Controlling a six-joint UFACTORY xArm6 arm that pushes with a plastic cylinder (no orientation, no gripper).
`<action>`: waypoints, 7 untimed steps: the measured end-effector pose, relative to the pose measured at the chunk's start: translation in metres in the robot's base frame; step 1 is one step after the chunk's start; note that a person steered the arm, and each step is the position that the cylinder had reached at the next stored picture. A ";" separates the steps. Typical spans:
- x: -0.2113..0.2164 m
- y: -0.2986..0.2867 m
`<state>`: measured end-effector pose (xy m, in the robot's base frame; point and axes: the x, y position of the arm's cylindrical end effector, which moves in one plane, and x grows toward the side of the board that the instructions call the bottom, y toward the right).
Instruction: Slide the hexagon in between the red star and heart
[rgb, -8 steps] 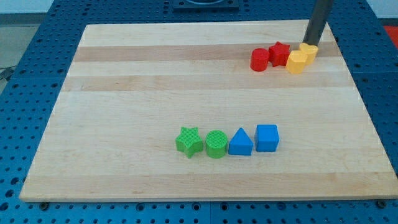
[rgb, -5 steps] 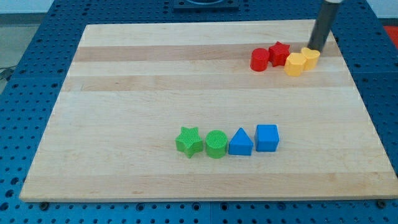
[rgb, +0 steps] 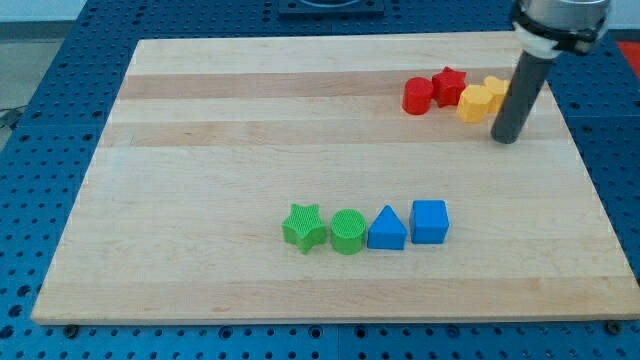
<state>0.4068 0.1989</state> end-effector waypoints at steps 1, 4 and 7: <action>0.001 -0.029; -0.035 -0.032; -0.010 -0.030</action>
<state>0.3968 0.1690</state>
